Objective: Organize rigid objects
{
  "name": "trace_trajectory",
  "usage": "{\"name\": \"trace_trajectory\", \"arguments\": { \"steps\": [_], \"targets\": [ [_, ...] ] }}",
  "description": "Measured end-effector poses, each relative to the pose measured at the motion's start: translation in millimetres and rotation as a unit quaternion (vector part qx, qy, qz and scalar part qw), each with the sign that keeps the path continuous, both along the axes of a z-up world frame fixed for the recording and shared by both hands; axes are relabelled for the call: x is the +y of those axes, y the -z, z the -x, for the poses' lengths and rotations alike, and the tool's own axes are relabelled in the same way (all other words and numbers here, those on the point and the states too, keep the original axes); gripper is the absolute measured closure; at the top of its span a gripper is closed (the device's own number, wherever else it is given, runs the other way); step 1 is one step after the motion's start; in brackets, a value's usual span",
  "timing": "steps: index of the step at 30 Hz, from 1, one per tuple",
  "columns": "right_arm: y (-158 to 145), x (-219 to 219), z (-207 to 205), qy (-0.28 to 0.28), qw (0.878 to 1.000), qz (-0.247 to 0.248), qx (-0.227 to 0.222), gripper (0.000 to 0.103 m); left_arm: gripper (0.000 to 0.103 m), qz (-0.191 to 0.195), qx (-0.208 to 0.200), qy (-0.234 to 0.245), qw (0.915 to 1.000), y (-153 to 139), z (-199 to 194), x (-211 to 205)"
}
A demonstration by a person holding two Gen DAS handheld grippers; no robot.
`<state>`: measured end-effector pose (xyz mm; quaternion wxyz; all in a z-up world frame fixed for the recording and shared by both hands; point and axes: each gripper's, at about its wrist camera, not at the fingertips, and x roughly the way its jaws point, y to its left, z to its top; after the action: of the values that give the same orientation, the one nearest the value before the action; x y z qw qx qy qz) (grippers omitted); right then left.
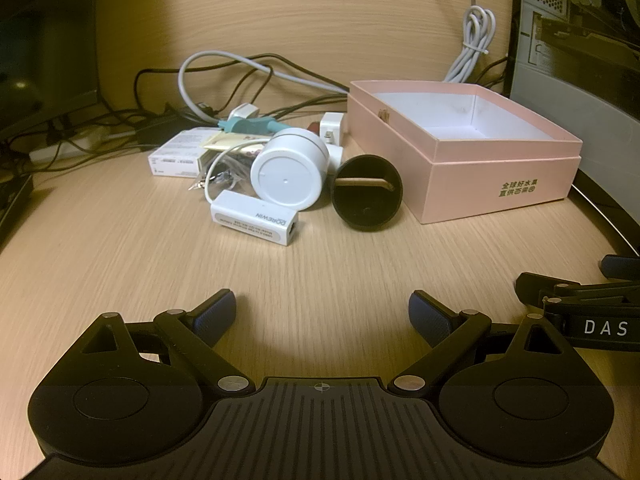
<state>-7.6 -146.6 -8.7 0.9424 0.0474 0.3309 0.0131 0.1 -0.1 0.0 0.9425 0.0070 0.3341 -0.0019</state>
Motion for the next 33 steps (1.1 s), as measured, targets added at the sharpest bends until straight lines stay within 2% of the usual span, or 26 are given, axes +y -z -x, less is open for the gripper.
{"name": "trace_trajectory", "arguments": {
  "steps": [26, 30, 33],
  "targets": [
    [1.7, -0.4, 0.6, 0.0, 1.0, 0.001, 0.0, 0.0, 0.006, 0.001, 0.0, 0.0, 1.0, -4.1, 2.7, -0.8],
    [3.3, -0.8, 1.5, 0.0, 1.0, -0.001, 0.0, 0.0, 0.01, 0.011, -0.003, 0.002, 0.9999, -7.8, 4.5, 0.1],
    [3.6, -3.3, -3.4, -0.016, 0.999, 0.0, 0.033, 0.0, 0.013, 0.03, -0.001, 0.007, 0.9995, -18.4, 1.2, 10.4]
  ]
}}
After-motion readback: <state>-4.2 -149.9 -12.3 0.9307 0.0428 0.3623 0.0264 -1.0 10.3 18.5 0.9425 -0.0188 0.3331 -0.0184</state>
